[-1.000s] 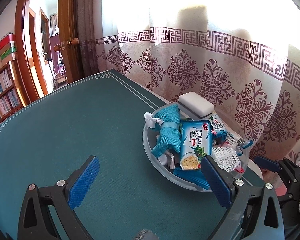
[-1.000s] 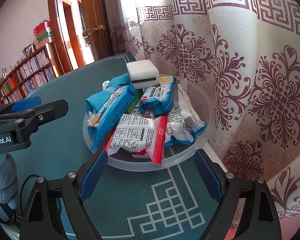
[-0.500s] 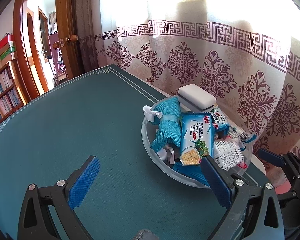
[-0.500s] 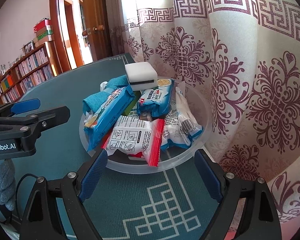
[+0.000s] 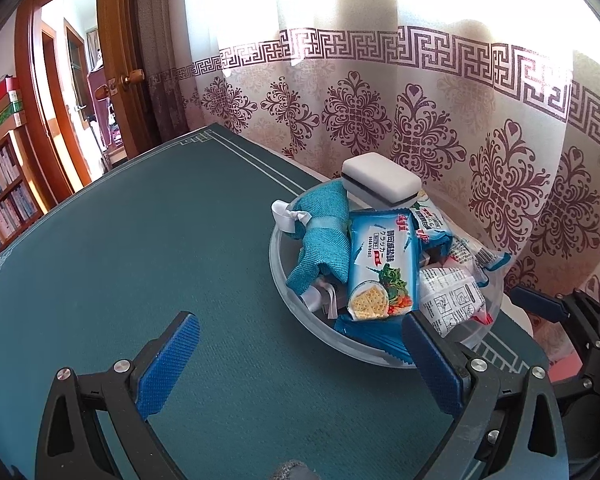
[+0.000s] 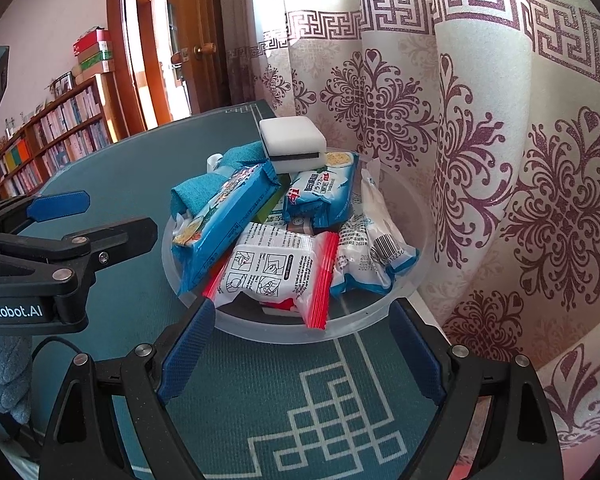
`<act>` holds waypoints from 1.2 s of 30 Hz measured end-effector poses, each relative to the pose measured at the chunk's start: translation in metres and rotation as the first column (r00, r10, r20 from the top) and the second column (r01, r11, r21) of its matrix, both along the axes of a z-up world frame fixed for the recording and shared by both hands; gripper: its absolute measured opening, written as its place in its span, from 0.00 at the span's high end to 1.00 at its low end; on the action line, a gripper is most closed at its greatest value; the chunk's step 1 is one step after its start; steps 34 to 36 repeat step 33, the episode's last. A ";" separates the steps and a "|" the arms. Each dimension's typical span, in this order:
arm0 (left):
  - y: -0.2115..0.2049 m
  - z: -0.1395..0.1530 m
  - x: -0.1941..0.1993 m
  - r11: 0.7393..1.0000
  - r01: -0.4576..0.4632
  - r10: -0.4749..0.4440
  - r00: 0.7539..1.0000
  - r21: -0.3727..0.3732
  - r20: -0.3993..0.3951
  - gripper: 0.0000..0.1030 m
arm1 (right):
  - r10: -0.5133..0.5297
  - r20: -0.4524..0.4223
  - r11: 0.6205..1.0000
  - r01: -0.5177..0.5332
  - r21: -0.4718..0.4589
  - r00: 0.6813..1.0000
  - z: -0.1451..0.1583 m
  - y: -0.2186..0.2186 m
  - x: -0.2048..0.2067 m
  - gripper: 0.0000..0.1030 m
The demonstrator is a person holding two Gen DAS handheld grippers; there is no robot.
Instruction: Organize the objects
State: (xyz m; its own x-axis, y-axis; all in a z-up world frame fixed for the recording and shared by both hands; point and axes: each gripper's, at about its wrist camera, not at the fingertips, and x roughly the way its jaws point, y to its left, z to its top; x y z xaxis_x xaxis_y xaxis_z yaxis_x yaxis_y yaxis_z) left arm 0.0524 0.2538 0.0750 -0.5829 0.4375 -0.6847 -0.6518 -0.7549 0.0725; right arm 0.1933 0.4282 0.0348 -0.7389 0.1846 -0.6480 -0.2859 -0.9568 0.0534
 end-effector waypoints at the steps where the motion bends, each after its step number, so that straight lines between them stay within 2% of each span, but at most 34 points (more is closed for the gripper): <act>1: 0.001 -0.001 0.000 1.000 0.001 -0.001 1.000 -0.003 -0.001 0.00 | -0.003 0.003 1.000 0.003 0.001 1.000 -0.001 0.000 0.000 0.13; 8: 0.004 -0.007 0.003 0.999 -0.008 0.007 1.000 -0.040 -0.026 0.00 | -0.008 0.016 1.000 0.008 -0.005 1.000 -0.004 0.002 -0.002 0.13; 11: 0.003 -0.011 0.002 0.999 -0.012 0.012 1.000 -0.053 -0.011 0.00 | -0.004 0.020 1.000 0.004 -0.007 1.000 -0.005 0.002 -0.004 0.13; 36: 0.003 -0.015 0.004 0.998 0.008 -0.008 1.000 -0.056 0.004 0.00 | 0.002 0.026 1.000 -0.002 -0.013 1.000 -0.010 -0.003 -0.002 0.13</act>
